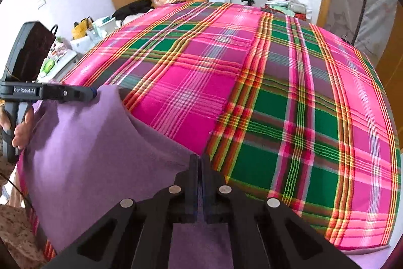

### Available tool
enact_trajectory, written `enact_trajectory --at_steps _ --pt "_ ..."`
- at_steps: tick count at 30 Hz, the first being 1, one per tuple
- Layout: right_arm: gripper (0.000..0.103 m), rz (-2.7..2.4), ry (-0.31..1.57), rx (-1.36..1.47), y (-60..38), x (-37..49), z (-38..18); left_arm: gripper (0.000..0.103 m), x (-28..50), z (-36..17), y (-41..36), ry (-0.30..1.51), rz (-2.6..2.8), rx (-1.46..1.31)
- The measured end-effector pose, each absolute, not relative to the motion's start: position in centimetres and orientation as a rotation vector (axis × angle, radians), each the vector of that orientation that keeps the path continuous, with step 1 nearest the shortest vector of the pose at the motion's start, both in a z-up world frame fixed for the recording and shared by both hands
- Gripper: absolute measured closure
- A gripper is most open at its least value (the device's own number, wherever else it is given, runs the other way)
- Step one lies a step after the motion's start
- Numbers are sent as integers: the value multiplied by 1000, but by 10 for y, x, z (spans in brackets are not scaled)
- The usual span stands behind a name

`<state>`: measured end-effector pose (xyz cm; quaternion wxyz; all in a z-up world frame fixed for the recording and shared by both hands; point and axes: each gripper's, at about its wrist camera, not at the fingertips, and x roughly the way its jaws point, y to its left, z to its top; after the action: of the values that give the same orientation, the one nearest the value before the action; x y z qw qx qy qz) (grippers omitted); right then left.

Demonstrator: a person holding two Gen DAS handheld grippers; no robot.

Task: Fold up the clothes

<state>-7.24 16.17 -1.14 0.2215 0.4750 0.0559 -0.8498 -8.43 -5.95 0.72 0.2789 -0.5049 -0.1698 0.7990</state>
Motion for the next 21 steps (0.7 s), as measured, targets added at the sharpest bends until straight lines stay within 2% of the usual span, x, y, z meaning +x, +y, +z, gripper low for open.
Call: enact_trajectory --at_steps 4,6,14,17,21 --pt "99 -2339 103 1320 171 -78 -13 83 -85 7 -58 -432 2159 -1363" --pt "95 -2347 69 1337 174 -77 -11 83 -84 9 -57 -429 2162 -1367" --pt "92 -2576 -72 1270 243 -35 26 83 -77 21 -65 -468 2182 -1336" --pt "84 -2697 -146 1289 278 -15 28 83 -74 24 -64 -503 2177 -1324" --pt "80 -2851 -253 1353 327 9 20 80 -64 33 -60 -507 2161 -1296"
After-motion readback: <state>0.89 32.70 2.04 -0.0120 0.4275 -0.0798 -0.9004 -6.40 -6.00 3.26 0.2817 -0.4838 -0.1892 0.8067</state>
